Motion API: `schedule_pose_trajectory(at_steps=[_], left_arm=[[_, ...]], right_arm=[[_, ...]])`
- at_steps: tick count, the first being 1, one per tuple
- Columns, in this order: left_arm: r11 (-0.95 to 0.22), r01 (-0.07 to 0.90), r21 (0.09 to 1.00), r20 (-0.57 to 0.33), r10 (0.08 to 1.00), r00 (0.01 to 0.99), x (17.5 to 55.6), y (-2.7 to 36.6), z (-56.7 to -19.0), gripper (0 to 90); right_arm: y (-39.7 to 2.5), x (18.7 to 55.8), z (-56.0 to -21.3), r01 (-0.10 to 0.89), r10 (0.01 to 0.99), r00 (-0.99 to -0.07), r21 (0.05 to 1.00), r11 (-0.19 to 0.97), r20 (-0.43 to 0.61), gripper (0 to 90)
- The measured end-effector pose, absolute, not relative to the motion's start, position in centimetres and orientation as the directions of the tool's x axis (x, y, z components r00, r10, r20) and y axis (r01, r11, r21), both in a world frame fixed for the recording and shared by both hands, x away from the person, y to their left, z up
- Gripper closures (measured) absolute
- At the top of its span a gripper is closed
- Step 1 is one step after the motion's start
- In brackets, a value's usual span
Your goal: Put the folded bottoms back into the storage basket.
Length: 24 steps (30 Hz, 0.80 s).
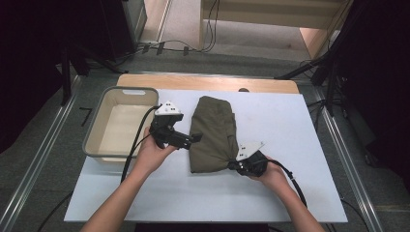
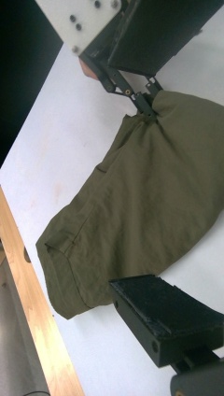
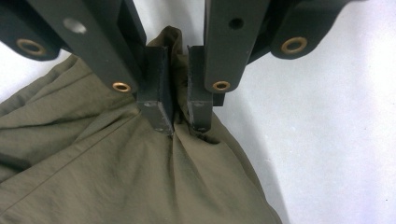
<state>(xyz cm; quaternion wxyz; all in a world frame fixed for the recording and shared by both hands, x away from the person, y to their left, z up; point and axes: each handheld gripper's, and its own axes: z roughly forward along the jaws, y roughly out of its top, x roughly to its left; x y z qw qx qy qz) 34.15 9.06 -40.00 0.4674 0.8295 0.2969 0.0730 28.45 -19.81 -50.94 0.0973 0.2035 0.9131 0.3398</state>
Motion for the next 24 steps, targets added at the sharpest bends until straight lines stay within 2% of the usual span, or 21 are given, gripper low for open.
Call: schedule_pose_trajectory(at_steps=[24], left_arm=[[-0.397,0.487,0.778,-0.173,0.610,0.773,39.2,6.6,-40.4,0.0]], right_arm=[[-19.8,28.4,-50.9,0.292,0.423,-0.905,0.653,0.699,-0.047,80.3]])
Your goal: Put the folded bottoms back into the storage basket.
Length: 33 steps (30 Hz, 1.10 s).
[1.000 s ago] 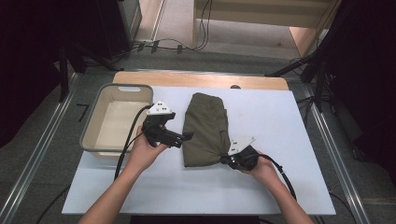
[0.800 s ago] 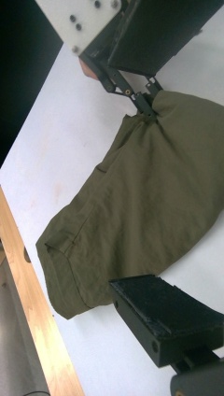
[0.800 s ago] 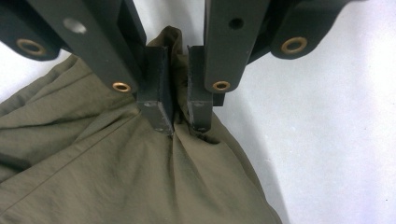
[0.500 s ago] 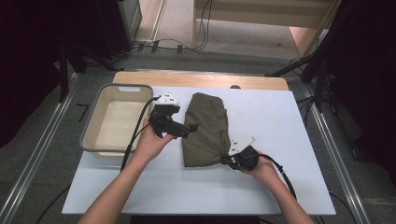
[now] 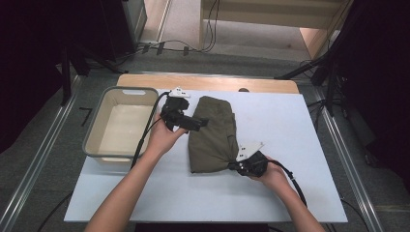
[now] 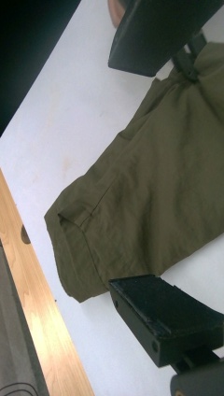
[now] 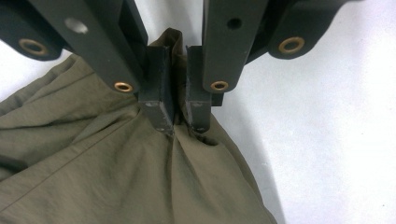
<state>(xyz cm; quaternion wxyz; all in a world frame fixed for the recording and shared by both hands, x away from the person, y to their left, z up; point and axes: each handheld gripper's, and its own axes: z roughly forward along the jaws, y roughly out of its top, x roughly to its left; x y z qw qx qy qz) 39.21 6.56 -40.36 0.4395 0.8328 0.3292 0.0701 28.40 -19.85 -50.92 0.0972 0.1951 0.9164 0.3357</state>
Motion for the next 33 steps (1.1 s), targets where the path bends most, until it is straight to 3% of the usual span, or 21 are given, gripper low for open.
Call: schedule_pose_trajectory(at_steps=[33], left_arm=[[-0.358,0.632,0.687,-0.234,0.715,0.659,47.2,5.2,-42.1,0.0]], right_arm=[[-19.9,28.5,-51.0,0.293,0.418,-0.908,0.654,0.697,-0.038,80.4]])
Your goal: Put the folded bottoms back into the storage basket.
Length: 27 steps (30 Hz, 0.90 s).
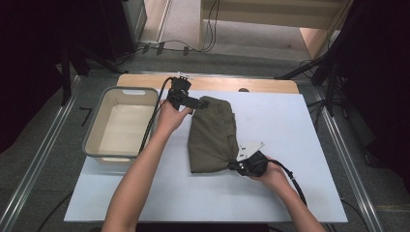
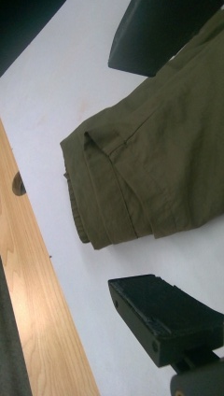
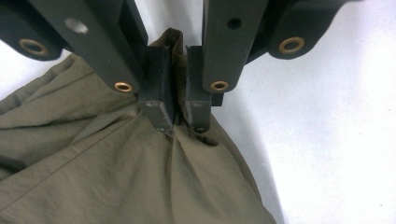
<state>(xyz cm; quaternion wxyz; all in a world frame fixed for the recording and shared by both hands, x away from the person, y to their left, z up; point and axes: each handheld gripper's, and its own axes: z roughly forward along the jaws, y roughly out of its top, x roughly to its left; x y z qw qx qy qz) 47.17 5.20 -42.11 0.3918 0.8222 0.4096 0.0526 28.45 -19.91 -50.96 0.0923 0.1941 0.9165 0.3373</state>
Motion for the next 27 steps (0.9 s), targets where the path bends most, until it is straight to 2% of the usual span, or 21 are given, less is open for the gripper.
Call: schedule_pose_trajectory(at_steps=[11,21,27], left_arm=[[-0.346,0.681,0.645,-0.259,0.740,0.621,48.8,5.3,-43.8,0.0],[-0.298,0.725,0.621,-0.339,0.732,0.591,49.9,5.5,-45.2,0.7],[-0.320,0.736,0.596,-0.343,0.727,0.595,50.4,5.1,-45.5,0.7]], right_arm=[[-19.9,28.5,-51.0,0.294,0.418,-0.907,0.653,0.698,-0.038,80.3],[-20.0,28.5,-51.0,0.295,0.418,-0.908,0.654,0.696,-0.036,80.3],[-20.0,28.5,-51.0,0.294,0.417,-0.908,0.654,0.697,-0.036,80.3]])
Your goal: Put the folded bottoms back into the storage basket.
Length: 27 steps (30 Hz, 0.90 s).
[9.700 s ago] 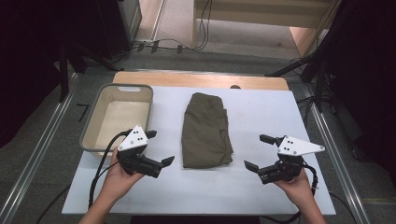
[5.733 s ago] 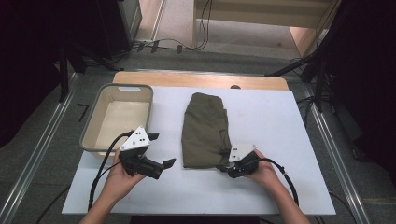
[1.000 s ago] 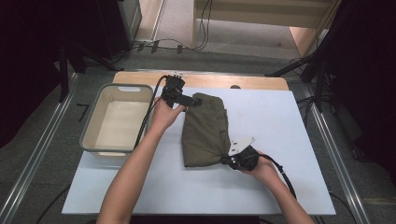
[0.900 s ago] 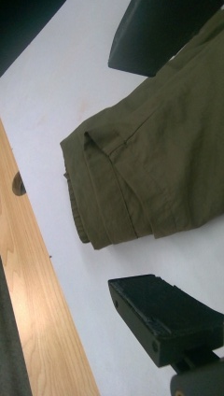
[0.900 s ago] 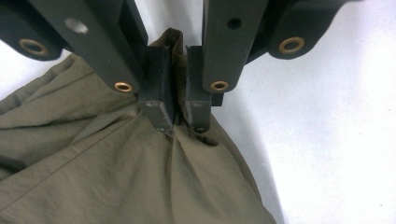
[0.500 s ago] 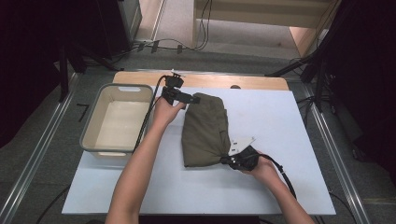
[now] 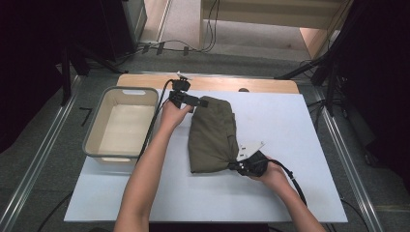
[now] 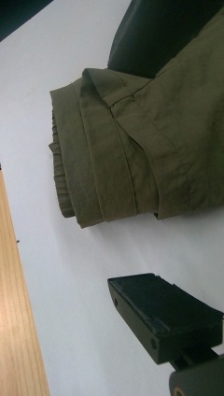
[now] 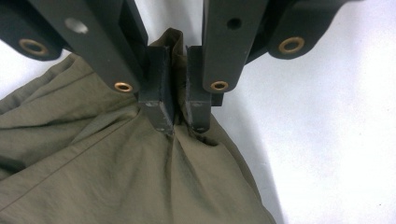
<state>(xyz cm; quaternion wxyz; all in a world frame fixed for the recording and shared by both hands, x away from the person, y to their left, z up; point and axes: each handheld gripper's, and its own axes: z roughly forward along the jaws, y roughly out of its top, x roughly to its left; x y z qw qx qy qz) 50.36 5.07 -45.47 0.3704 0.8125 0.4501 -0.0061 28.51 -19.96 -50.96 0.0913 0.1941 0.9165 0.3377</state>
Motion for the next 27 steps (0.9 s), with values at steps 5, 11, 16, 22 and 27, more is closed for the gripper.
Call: schedule_pose_trajectory(at_steps=[5,11,16,22,27], left_arm=[[-0.328,0.735,0.594,-0.339,0.727,0.598,50.8,4.5,-45.9,0.7],[-0.326,0.741,0.587,-0.337,0.734,0.589,51.2,4.7,-46.7,3.3],[-0.315,0.764,0.564,-0.354,0.743,0.568,51.5,5.0,-47.5,6.5],[-0.299,0.772,0.561,-0.378,0.737,0.560,51.6,5.1,-48.1,16.1],[-0.284,0.775,0.565,-0.412,0.717,0.562,51.6,5.0,-48.5,25.9]], right_arm=[[-19.9,28.5,-51.0,0.293,0.417,-0.908,0.653,0.698,-0.038,80.3],[-19.9,28.5,-51.0,0.290,0.416,-0.908,0.653,0.699,-0.042,80.3],[-19.9,28.5,-50.9,0.289,0.416,-0.909,0.653,0.700,-0.044,80.3],[-19.9,28.5,-51.0,0.289,0.415,-0.909,0.654,0.700,-0.042,80.3],[-19.9,28.5,-51.0,0.289,0.415,-0.909,0.654,0.699,-0.043,80.3]])
